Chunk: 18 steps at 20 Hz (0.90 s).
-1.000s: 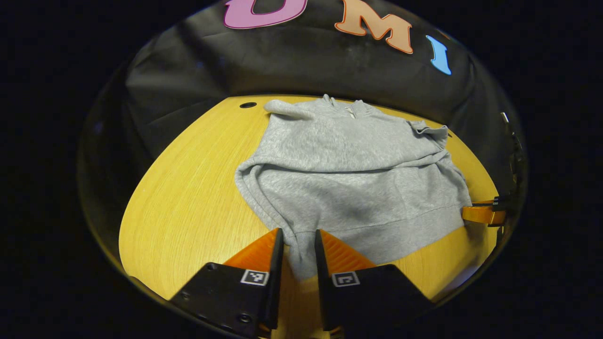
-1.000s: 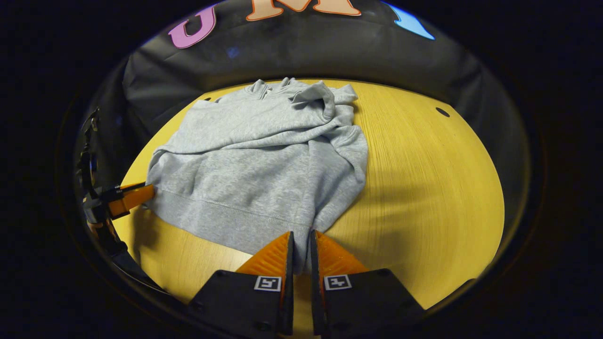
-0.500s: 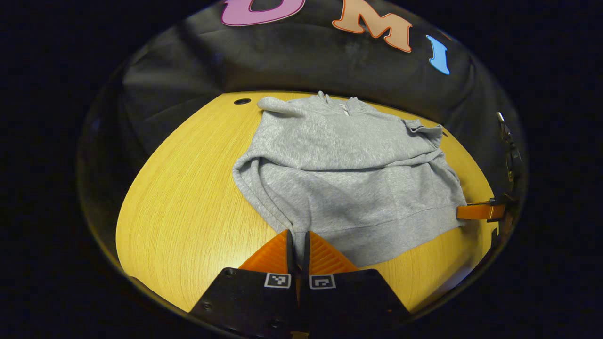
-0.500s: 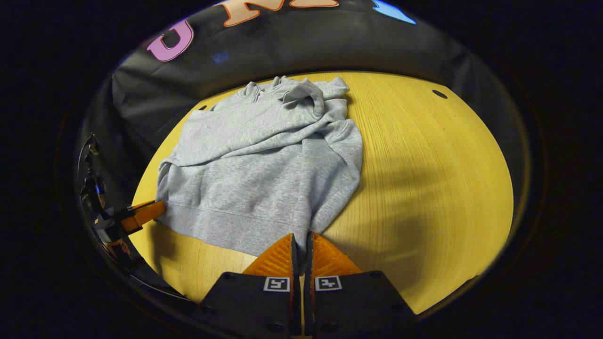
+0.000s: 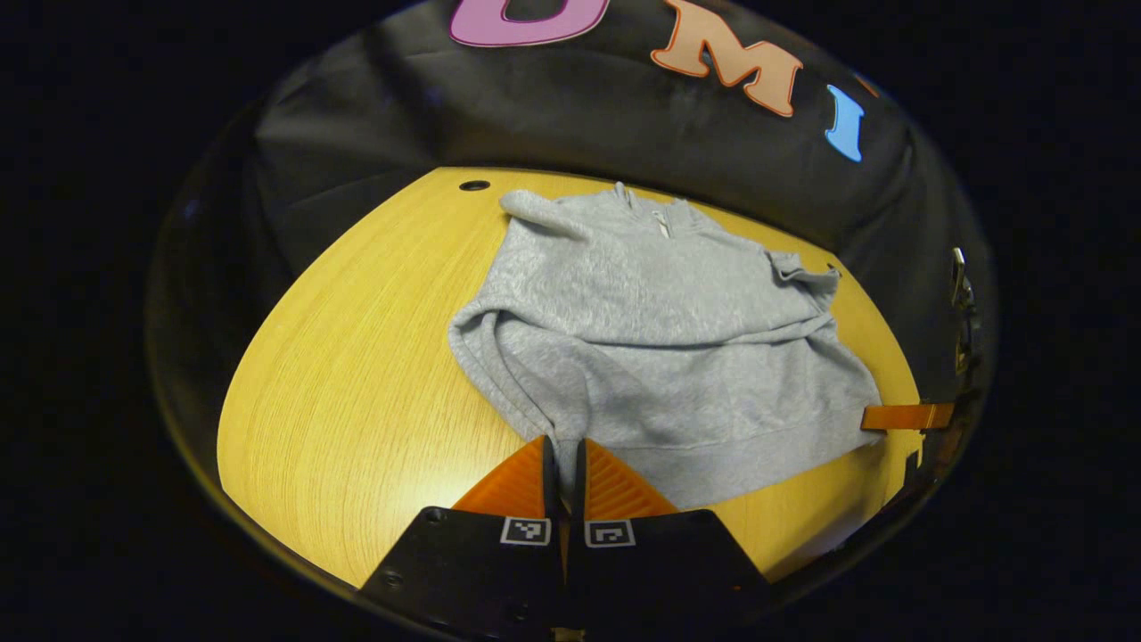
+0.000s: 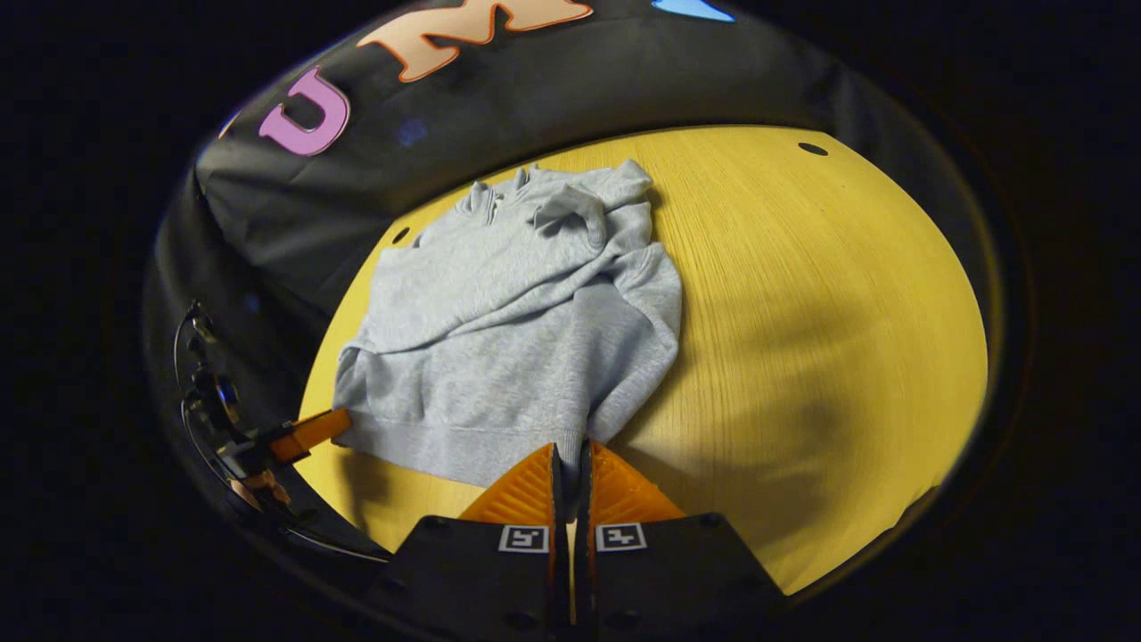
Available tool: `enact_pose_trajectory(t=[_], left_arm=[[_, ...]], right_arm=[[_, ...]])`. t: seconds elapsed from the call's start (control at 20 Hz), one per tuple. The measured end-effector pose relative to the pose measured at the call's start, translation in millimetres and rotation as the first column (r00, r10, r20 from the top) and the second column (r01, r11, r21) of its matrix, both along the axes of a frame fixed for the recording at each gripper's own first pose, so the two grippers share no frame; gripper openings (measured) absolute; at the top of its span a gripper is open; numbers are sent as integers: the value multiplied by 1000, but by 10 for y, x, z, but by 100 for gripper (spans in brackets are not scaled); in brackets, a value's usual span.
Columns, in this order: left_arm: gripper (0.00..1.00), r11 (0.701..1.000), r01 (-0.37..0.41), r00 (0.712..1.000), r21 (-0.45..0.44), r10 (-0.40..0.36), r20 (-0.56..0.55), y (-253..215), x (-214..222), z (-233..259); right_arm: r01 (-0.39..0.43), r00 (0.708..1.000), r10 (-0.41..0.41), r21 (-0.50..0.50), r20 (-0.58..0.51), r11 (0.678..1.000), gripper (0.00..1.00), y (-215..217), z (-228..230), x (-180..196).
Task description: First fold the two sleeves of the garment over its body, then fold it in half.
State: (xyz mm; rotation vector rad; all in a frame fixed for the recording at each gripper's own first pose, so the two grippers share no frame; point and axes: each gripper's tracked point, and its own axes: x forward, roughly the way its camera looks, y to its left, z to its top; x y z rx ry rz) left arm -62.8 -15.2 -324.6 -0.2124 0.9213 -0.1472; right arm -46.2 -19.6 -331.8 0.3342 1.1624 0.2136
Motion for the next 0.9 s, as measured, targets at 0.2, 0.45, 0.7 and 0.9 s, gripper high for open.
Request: enact_pose_trajectory(t=[0.2,0.45,0.7,0.9], left_arm=[[0,1000,1,999,-19,0,44,-8,174,267],[0,998,-14,997,-67,20,80,5,395,519],[0,995,-23,994,-101,33,102,53,624,675],[0,990,-38,994,-136,51,98,109,902,701]], right_arm=[[41,999,-43,75,28,996,5,30,270,186],[74,995,-82,138,52,988,5,86,483,449],[154,985,-169,230,46,961,4,118,710,711],[210,972,-230,274,42,938,5,132,784,1033]])
